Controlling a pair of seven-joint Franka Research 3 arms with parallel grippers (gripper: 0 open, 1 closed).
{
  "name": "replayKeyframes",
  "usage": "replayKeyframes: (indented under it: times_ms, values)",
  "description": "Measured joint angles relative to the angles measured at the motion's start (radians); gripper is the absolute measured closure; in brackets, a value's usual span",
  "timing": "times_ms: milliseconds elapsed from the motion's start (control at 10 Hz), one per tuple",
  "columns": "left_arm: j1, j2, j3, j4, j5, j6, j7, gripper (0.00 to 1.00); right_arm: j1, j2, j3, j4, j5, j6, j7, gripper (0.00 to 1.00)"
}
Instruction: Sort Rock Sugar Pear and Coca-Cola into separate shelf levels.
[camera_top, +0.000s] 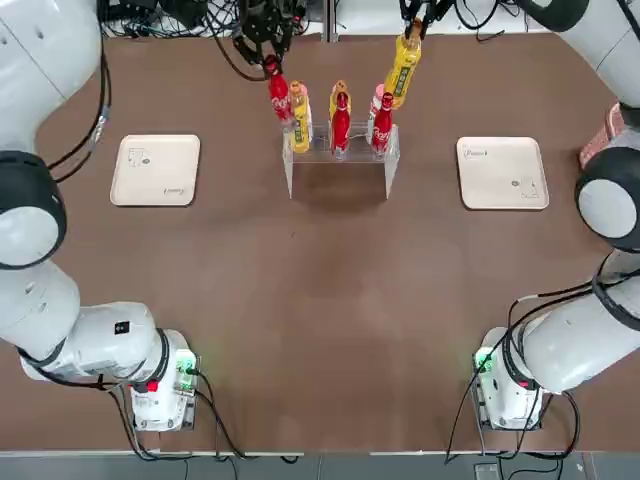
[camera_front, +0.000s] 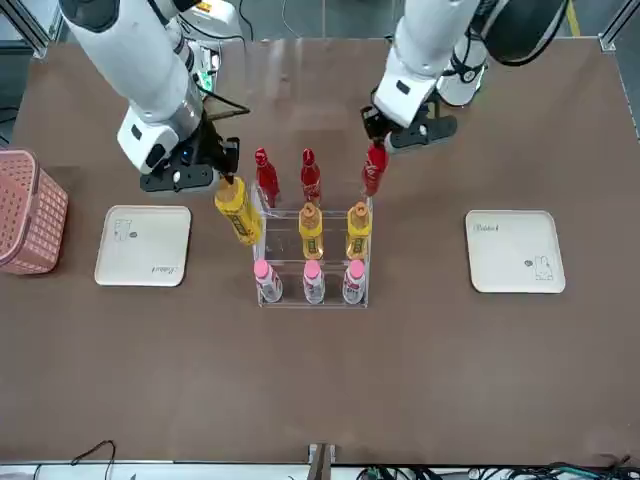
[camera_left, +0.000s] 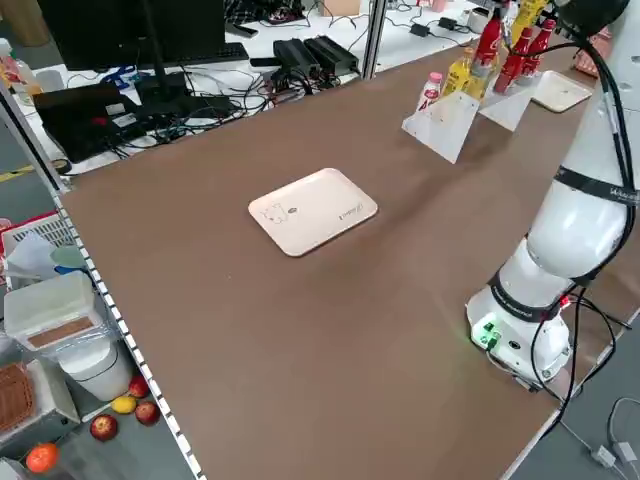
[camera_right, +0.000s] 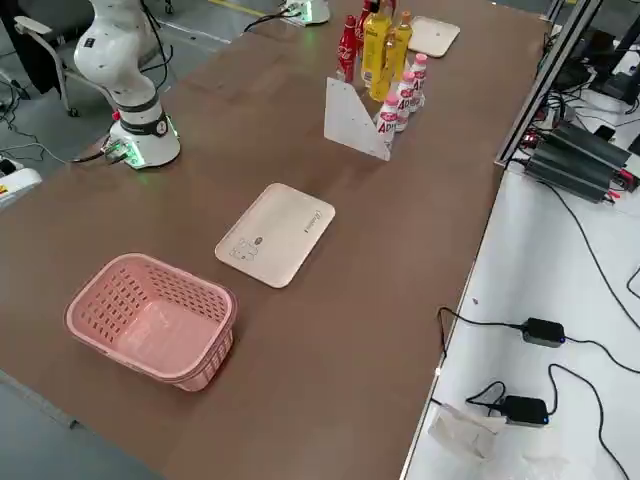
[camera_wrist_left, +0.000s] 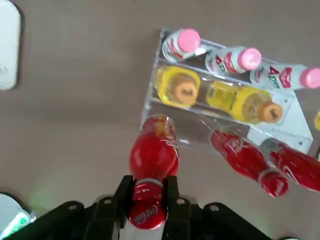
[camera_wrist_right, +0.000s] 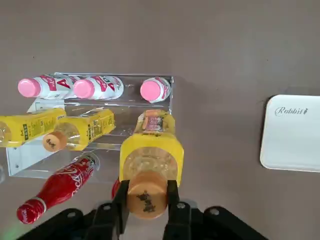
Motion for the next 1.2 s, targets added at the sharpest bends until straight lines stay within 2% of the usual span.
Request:
replayKeyframes:
  times_ms: [300,800,1200]
  values:
    - [-0.024,0.026,0.000,0.011,0.000,0.013,-0.036,0.68,0.007,0.052,0.001,0.008,0.050,0.002,0.007,0.66]
    - [-0.102,0.133,0.004,0.012,0.099,0.100,-0.137,0.68,0.008,0.088,0.000,0.009,0.088,0.007,0.044,0.66]
    - [-0.102,0.142,0.006,0.016,0.152,0.099,-0.137,0.68,0.006,0.118,-0.004,0.010,0.091,0.011,0.050,0.66]
